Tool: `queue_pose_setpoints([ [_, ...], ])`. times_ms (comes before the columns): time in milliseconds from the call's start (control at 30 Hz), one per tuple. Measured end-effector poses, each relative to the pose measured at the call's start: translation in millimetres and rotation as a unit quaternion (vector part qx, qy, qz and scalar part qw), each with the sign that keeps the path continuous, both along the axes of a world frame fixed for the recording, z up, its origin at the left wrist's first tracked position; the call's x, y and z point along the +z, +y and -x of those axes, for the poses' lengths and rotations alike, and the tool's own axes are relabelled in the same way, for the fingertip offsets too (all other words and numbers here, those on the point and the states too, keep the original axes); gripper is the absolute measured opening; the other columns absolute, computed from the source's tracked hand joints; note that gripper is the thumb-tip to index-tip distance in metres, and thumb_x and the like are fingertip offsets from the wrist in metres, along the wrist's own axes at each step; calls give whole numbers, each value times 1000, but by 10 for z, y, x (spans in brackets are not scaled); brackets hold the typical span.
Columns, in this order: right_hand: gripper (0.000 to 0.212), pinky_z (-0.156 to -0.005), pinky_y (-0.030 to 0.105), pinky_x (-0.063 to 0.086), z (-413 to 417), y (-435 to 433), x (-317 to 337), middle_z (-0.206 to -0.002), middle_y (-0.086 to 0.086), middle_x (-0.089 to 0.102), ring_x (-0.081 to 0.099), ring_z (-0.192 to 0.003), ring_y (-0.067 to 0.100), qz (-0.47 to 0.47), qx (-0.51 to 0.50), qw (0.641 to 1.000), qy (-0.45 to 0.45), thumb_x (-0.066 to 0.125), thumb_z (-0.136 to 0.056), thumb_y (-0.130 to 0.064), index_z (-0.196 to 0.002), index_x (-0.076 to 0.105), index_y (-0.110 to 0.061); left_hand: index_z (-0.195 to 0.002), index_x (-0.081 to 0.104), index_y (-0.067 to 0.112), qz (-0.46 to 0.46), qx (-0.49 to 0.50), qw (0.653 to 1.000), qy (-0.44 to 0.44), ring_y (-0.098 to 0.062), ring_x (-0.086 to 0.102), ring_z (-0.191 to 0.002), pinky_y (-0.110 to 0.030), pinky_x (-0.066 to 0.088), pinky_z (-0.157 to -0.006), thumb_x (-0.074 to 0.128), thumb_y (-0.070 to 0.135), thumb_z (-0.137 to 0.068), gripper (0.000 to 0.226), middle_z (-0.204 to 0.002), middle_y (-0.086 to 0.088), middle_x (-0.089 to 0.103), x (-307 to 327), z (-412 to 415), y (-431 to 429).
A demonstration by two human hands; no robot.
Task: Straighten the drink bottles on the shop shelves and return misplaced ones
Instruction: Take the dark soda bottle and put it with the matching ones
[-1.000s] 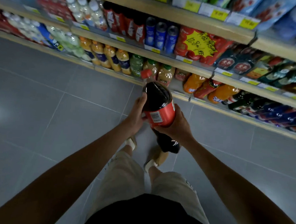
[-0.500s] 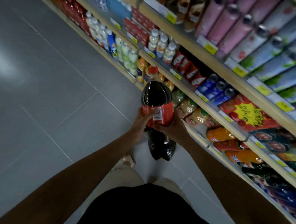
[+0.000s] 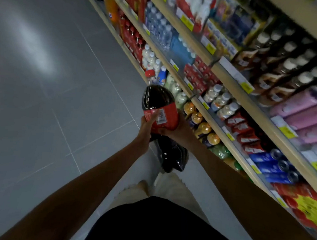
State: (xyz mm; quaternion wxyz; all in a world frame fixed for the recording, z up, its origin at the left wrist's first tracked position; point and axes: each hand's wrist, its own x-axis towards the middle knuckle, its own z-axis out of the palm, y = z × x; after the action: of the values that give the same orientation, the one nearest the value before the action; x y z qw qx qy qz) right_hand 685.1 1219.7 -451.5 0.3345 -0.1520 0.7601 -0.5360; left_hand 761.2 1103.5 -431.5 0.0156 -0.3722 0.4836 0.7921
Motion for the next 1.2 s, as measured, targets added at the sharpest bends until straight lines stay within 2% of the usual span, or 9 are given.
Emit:
queue_pose_setpoints([
  [167, 67, -71, 16, 53, 543, -788, -124, -107, -9, 59, 64, -95, 0, 9, 42, 999, 10, 83, -67, -13, -116, 43, -33, -120, 52, 26, 29, 38, 999, 3, 0, 68, -72, -15, 51, -50, 55, 60, -69, 62, -97, 6, 70, 9, 440, -710],
  [233, 82, -84, 29, 53, 793, -1138, -142, -112, -6, 59, 61, -105, 14, -12, 69, 997, 11, 84, -62, -33, -129, 39, -26, -104, 56, 30, 47, 53, 997, 9, 2, 68, -66, -14, 50, -48, 53, 53, -80, 33, -80, 12, 73, -6, 647, -1024],
  [300, 98, -90, 35, 51, 1067, -1479, -146, -113, -8, 58, 60, -108, 18, -29, 97, 995, 16, 80, -50, -52, -133, 34, -26, -100, 56, 32, 45, 89, 995, -6, 0, 68, -66, -15, 50, -47, 52, 50, -86, 23, -80, 11, 72, 27, 854, -1311],
  [433, 99, -89, 37, 54, 1550, -2147, -177, -113, -6, 62, 63, -103, 12, -20, 156, 987, 9, 80, -47, -55, -132, 38, -25, -108, 55, 32, 43, 145, 988, -39, -2, 68, -72, -18, 52, -51, 54, 59, -77, 40, -96, 7, 68, 150, 1211, -1803],
  [533, 90, -77, 17, 51, 1849, -2632, -153, -105, -17, 60, 62, -93, -4, -17, 211, 977, 5, 79, -48, -56, -124, 35, -37, -98, 56, 37, 48, 184, 981, -50, -4, 65, -81, -27, 48, -62, 53, 68, -65, 45, -93, 11, 67, 198, 1428, -2163],
  [633, 84, -69, 9, 46, 2055, -3091, -115, -102, -21, 60, 61, -86, -11, -19, 258, 966, 0, 79, -49, -56, -118, 33, -46, -112, 57, 34, 35, 237, 969, -63, -9, 62, -89, -27, 43, -65, 53, 69, -62, 61, -101, 7, 66, 204, 1586, -2519],
  [867, 76, -86, 35, 55, 2374, -4172, -231, -105, -14, 62, 65, -94, 6, -21, 303, 953, -3, 81, -49, -53, -110, 35, -53, -132, 49, 21, 28, 302, 951, -58, -11, 62, -89, -25, 45, -63, 51, 56, -82, 62, -108, -1, 65, 84, 1877, -3452],
  [1000, 82, -89, 38, 54, 2542, -4869, -274, -109, -13, 59, 63, -98, 9, -25, 311, 950, -15, 80, -50, -50, -117, 33, -47, -136, 46, 16, 20, 309, 949, -49, -6, 62, -83, -13, 48, -49, 50, 53, -84, 63, -104, 1, 64, -4, 2069, -4153],
  [1200, 93, -93, 42, 52, 2837, -5994, -198, -119, -3, 57, 61, -105, 16, -39, 286, 958, -7, 81, -55, -45, -133, 32, -29, -135, 46, 14, 20, 273, 961, -50, -5, 65, -76, -13, 49, -48, 48, 52, -87, 62, -104, -2, 64, -10, 2390, -5346],
])
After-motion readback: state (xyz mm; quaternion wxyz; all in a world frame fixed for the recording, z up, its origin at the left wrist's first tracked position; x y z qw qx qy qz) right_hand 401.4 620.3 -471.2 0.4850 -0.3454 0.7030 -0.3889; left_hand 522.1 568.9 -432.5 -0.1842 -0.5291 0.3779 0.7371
